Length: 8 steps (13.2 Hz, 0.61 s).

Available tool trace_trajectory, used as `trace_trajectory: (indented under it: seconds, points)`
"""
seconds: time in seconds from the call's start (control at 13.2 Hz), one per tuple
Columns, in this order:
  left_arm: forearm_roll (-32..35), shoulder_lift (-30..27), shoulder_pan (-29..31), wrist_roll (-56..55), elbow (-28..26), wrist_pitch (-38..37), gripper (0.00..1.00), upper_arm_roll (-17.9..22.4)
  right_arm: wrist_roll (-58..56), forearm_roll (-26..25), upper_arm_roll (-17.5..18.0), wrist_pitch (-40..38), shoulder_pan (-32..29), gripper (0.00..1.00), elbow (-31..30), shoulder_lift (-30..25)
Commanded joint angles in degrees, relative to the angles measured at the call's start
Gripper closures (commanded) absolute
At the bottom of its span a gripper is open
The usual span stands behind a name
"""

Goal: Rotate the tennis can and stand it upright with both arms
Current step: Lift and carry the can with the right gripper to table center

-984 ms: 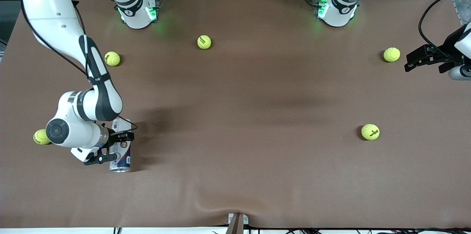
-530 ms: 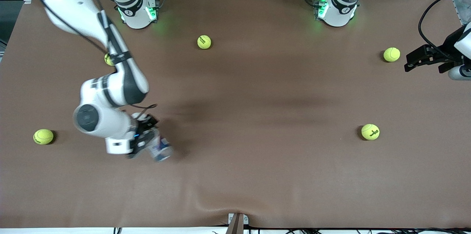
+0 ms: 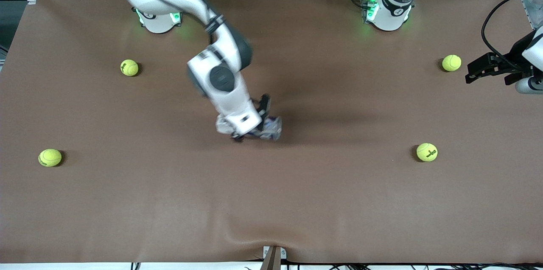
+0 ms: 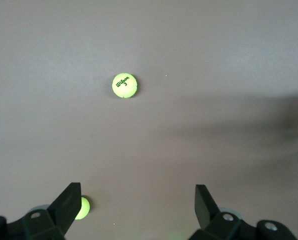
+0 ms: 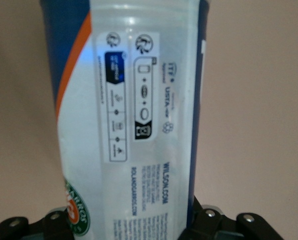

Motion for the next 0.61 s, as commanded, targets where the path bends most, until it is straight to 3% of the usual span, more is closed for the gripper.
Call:
trace_trajectory:
  seconds: [0.0,0.15,0.53]
  points:
    - [0.2,0.7,0.1,0.6,0.5,-0.2,0.0,-0.1,-2.0,-5.9,-0.6,1.8,2.4,0.25,-0.8,1.1]
    - [0.2,1.0,0.1,0.6,0.5,-0.2,0.0,-0.1,-1.2,-10.8,-0.7,5.3,4.7,0.25,-1.1,3.2]
    - [0.2,1.5,0.0,0.6,0.5,-0.2,0.0,-0.2,0.5,-11.1,-1.0,10.9,4.6,0.25,-1.0,8.6]
